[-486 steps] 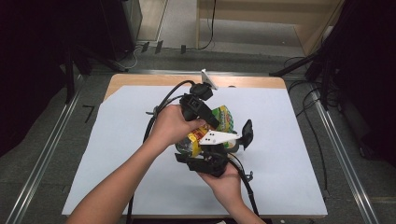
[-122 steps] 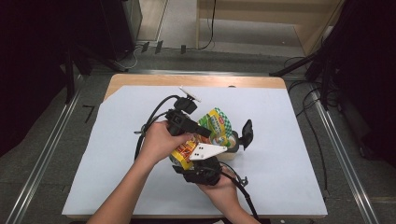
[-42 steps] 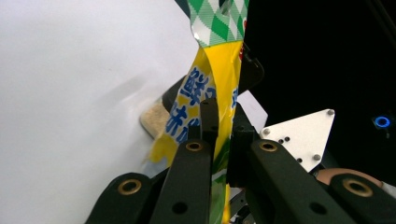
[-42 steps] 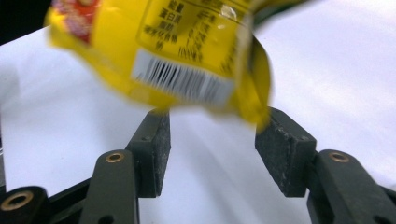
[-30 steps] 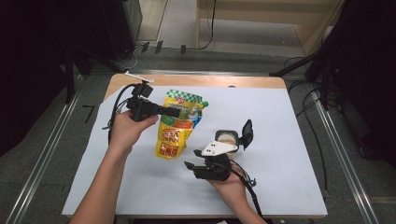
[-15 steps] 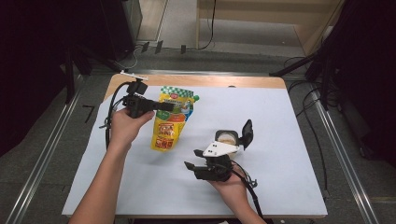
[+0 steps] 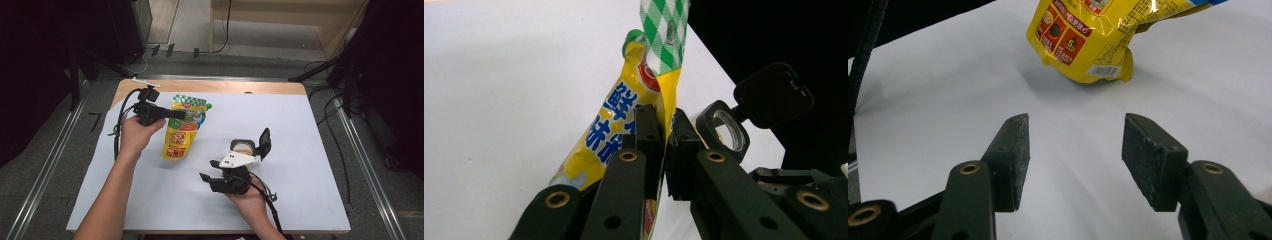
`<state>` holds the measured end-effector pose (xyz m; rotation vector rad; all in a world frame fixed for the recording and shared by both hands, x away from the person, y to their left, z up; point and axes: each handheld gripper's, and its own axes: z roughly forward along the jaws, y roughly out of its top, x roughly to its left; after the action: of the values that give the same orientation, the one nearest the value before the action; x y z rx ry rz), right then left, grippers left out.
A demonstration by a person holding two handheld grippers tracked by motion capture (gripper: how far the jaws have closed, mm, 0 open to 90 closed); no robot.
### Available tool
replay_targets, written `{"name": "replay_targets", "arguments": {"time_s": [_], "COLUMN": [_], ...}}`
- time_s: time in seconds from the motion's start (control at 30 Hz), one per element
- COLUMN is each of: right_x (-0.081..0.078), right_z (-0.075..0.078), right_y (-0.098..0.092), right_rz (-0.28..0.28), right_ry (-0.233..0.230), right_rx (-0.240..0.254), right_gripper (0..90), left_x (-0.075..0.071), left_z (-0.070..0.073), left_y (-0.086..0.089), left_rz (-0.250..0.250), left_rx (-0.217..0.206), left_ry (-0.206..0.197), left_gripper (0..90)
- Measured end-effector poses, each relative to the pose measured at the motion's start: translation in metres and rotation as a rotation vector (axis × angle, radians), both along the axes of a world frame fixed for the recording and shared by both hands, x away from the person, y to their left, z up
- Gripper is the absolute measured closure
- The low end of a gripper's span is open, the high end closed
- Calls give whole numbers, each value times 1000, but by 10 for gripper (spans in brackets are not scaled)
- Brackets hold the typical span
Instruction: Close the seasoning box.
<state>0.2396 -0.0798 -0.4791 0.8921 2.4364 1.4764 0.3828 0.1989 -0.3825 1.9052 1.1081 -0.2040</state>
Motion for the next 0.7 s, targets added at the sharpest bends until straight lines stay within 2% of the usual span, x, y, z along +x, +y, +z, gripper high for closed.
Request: {"name": "replay_targets", "arguments": {"time_s": [0.23,0.33,0.57,0.7], "right_x": [-1,0,2,3], "right_z": [1,2,4,5], "right_y": [2,2,5,7], "right_rz": [4,2,13,20], "right_ry": [-10,-8,-13,-15], "right_rx": [-13,-11,-7,-7], "right_gripper": [459,459,460,460], "left_x": [-7,-11,-23,-29], "left_z": [1,2,4,3], "left_y": [4,5,7,12], "left_rz": [-8,-22,-30,-34], "left_rx": [-4,-8,7,2], "left_ry": [-8,4,-12,-16], "left_gripper": [863,856,847,843]}}
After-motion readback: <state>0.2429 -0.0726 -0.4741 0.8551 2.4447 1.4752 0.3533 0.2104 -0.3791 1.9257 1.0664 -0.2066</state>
